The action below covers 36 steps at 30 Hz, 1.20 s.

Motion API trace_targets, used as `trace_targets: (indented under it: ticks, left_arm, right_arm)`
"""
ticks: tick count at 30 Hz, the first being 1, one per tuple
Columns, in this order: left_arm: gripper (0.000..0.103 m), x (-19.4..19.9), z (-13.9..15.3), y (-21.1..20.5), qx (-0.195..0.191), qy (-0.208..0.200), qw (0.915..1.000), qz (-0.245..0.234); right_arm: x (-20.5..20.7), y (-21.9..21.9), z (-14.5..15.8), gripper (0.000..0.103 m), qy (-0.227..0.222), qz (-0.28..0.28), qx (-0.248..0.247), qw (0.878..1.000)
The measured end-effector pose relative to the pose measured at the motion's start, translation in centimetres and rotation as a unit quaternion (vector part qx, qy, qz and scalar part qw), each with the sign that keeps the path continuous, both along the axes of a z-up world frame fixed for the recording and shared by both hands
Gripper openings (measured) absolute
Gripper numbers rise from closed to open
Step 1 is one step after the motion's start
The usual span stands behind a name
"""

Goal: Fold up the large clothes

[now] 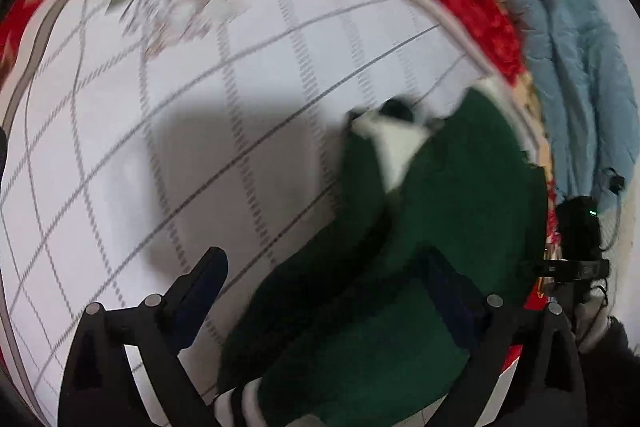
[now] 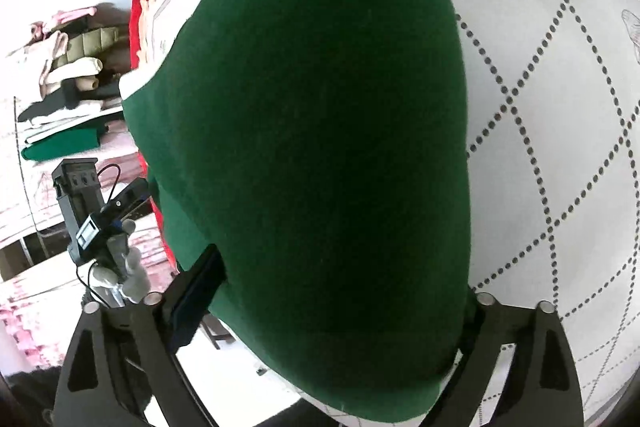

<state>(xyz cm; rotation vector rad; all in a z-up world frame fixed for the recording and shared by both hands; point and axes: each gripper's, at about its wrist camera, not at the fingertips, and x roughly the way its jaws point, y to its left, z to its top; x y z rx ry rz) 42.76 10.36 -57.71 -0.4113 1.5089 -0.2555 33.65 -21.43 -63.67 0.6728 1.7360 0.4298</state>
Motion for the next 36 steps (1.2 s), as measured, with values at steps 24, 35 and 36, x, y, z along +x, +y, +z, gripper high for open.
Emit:
trace_targets:
  ticks: [24,35,36]
  left_arm:
    - [0.029,-0.2,-2.3,-3.2,-0.102,0.014,0.9942,-0.032]
    - [0.077,-1.3,-5.7,-2.5,-0.128,0.055,0.9901,-0.015]
    - [0.077,-1.2,-5.8,-2.6,-0.134,0.047,0.9898,-0.015]
  right_arm:
    - [-0.2,1.5,-1.8,0.084,0.057,-0.05,0.077,0.994]
    - [-1.0,4.0,-2.6,0.089,0.085,-0.004,0.111,0.99]
    - [-0.6,4.5,-2.9,0.095,0.085,-0.01,0.119,0.989]
